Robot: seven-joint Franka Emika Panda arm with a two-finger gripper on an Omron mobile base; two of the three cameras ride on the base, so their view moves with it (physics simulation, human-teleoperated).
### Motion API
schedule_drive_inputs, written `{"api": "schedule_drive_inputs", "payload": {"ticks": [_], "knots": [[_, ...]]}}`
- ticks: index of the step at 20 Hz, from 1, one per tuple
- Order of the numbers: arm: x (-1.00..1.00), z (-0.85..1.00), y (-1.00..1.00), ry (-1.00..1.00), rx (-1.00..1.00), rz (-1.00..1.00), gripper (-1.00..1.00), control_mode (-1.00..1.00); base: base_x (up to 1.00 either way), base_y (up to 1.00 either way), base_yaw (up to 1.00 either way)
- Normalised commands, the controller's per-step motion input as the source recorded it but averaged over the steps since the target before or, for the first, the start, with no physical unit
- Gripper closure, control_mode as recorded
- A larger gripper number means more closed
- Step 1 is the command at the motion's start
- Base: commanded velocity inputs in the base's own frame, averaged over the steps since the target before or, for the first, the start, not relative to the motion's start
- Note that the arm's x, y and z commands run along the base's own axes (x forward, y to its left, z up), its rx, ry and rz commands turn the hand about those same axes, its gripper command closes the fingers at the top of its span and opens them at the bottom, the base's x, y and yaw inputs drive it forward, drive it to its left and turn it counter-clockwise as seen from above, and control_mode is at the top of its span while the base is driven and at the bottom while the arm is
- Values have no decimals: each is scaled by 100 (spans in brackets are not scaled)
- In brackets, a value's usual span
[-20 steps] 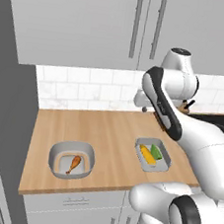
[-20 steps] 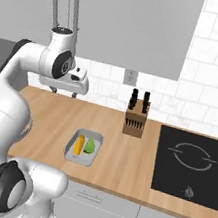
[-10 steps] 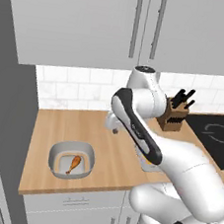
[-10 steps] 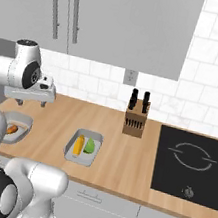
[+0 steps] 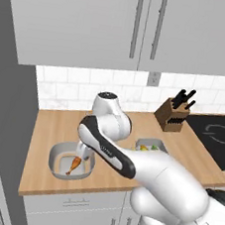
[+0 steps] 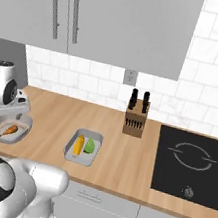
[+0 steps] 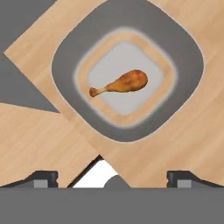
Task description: Take the meat container that has the chicken drumstick and place it on the second highest rack of the freezer. Then take the vegetable container that has the lemon wedge and corn and place it on the highest rack of the freezer.
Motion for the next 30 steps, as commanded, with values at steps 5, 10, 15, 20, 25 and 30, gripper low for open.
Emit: {"api": "schedule_drive_inputs", "payload": {"ticks": [5, 10, 15, 20, 25, 30], "knots": [[3, -64, 87, 3, -17, 30, -100, -100, 0, 0, 0], [23, -29, 37, 0, -3, 17, -100, -100, 0, 0, 0], [27, -37, 0, 0, 0, 11, -100, -100, 0, 0, 0], [0, -40, -11, 0, -2, 5, -100, -100, 0, 0, 0], [0, -38, -27, 0, 0, 1, -100, -100, 0, 0, 0], [0, -16, -1, 0, 0, 0, -100, -100, 0, 0, 0]]}}
